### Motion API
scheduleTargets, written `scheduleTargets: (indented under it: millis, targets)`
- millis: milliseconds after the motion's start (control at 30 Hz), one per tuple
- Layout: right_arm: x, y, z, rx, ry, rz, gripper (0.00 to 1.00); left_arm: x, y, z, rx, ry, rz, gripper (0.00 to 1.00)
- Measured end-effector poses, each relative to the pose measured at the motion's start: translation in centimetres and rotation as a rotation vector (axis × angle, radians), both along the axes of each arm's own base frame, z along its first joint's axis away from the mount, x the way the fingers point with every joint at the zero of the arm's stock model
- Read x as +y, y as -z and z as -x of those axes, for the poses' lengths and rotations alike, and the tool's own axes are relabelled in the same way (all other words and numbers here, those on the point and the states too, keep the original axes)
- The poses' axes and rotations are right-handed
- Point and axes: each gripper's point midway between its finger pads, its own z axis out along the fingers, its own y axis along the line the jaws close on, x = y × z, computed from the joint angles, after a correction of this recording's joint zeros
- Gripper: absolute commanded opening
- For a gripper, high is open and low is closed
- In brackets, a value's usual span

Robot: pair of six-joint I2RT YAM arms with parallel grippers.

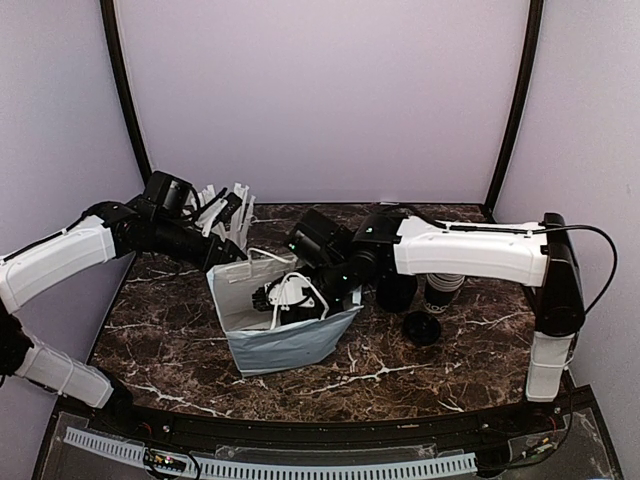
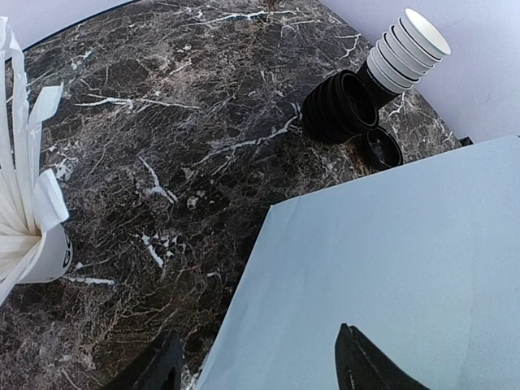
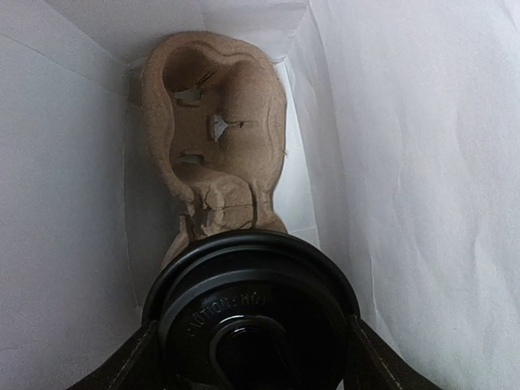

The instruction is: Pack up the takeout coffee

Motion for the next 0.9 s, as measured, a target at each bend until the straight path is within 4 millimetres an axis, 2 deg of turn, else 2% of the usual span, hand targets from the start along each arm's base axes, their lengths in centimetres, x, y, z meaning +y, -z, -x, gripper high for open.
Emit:
scheduleTargets:
  millis: [300,667,700,867,900]
  targets:
    - [0.1,-0.6,-0.2,0.007,0.003,0.0,0.49,0.3,0.1,0.1,0.007,-0.002,-0.006,0.67]
    - [-0.3,-0.9,-0.2,0.018,0.018,0.007,0.71,0.7,0.3,0.1,0.008,-0.002,-0.018,0.67]
    - [-0.4,-1.0,-0.2,0.02,0.022,0.009,0.74,0.7,0.3,0.1,0.008,-0.002,-0.018,0.67]
    - [-0.9,-1.3,-0.2,0.032,0.039,0.024,0.98,0.7,0.2,0.3,0.009,-0.002,-0.018,0.67]
    - [-1.1,-1.3,-0.2,0.037,0.041,0.03,0.98,0.8,0.1,0.3,0.008,-0.002,-0.017,0.67]
